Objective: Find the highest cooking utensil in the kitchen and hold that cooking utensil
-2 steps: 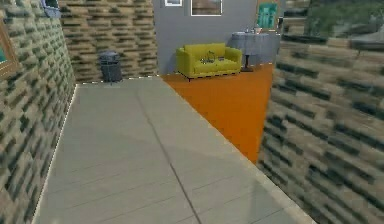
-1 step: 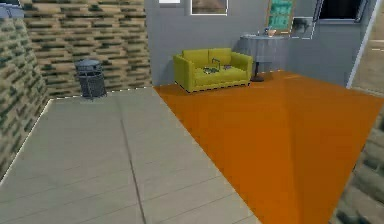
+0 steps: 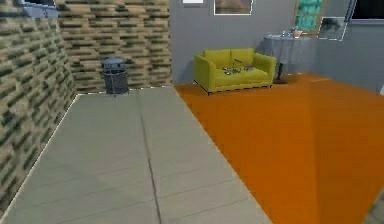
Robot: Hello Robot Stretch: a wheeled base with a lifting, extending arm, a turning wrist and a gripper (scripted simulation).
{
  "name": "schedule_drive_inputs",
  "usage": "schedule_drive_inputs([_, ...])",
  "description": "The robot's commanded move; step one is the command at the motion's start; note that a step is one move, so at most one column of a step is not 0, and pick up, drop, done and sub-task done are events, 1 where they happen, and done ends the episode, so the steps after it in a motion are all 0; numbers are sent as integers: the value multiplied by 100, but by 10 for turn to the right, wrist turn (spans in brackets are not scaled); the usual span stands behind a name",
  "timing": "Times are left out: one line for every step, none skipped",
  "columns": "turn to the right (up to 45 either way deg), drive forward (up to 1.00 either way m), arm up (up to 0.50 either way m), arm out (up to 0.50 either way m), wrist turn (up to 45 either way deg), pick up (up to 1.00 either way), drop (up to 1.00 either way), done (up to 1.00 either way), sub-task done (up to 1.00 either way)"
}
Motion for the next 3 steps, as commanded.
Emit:
schedule_drive_inputs([0,60,0,0,0,0,0,0,0])
schedule_drive_inputs([300,0,0,0,0,0,0,0,0])
schedule_drive_inputs([0,60,0,0,0,0,0,0,0])
